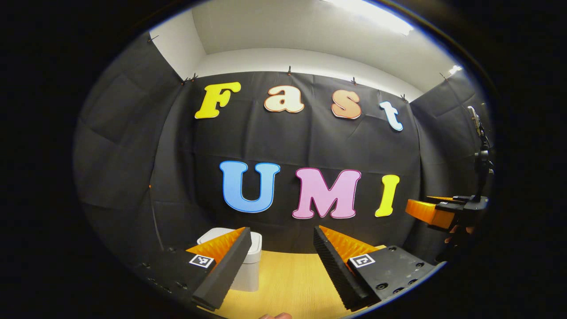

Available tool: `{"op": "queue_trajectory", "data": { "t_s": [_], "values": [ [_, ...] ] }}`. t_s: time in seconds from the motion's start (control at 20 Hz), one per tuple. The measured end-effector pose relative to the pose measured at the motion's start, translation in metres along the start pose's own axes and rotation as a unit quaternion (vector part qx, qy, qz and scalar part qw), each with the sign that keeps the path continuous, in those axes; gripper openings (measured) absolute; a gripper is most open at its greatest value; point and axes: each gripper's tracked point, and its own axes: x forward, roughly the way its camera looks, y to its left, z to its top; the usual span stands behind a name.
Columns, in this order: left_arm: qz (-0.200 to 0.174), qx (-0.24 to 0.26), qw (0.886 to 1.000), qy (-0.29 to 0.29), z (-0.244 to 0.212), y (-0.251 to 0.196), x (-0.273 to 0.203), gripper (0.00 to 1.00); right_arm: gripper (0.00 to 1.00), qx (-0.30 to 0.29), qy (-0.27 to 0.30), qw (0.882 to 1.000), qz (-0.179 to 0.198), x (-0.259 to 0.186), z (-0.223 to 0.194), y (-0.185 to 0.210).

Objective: Press the lid of the desktop garbage bin to open it, pick up the crumpled paper on the desktop and throw it into the bin, then pick up the pop can on the desktop and drop it into the bin, and finally close the garbage bin lid.

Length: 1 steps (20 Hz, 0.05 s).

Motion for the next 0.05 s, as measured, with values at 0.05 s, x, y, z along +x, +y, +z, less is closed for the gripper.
{"op": "queue_trajectory", "data": {
  "t_s": [0.05],
  "values": [
    [0.003,0.004,1.000,0.004,-0.0013,0.0000,-0.0007,0.95,0.95,-0.001,-0.006,1.000,0.003,0.0008,-0.0002,-0.0001]
  ]
}}
